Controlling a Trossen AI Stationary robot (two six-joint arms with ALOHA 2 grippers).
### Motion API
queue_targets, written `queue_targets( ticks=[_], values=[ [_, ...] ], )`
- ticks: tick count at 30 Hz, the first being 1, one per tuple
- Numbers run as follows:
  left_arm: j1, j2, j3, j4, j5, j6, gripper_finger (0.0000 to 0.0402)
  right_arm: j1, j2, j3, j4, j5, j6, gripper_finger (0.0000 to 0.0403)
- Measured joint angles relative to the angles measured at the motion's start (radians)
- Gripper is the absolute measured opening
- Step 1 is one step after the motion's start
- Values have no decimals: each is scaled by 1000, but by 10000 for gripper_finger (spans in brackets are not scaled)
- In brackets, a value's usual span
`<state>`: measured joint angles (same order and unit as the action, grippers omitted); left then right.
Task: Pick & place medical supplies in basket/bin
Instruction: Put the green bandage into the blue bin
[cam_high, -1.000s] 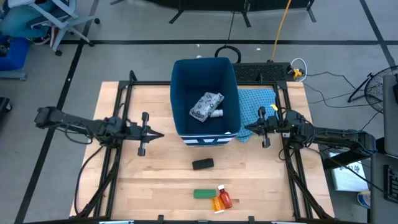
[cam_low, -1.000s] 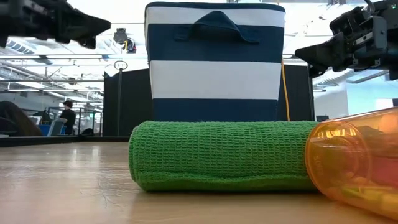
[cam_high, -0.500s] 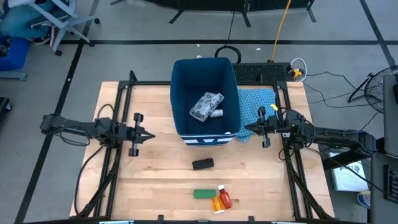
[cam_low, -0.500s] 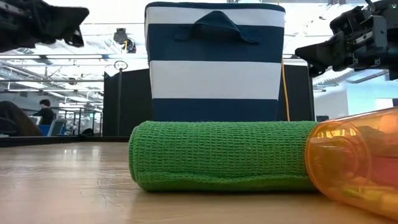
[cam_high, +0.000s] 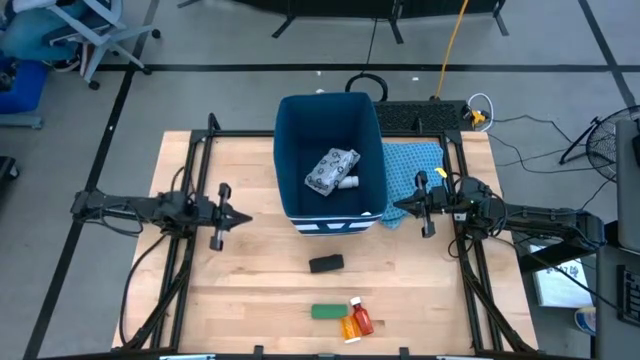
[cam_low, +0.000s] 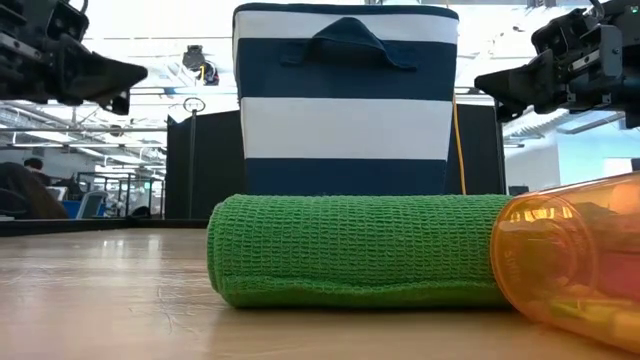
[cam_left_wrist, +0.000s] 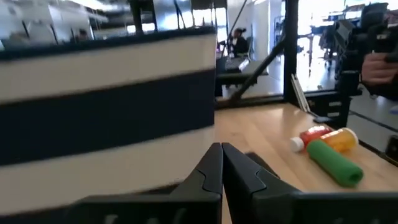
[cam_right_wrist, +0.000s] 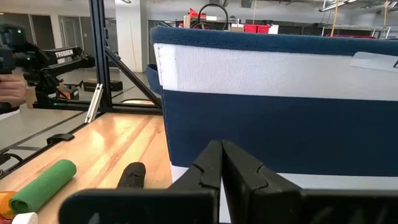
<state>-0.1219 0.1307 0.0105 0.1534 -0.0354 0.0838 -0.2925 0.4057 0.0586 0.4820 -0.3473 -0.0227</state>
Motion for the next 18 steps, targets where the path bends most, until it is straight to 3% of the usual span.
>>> queue_targets(
  ticks=[8,18],
  values=[
    [0,0,0,-2,-27,-42,3,0,0,0,0,0,0,0],
    [0,0,0,6,-27,-41,43,0,0,0,0,0,10,0]
  ],
)
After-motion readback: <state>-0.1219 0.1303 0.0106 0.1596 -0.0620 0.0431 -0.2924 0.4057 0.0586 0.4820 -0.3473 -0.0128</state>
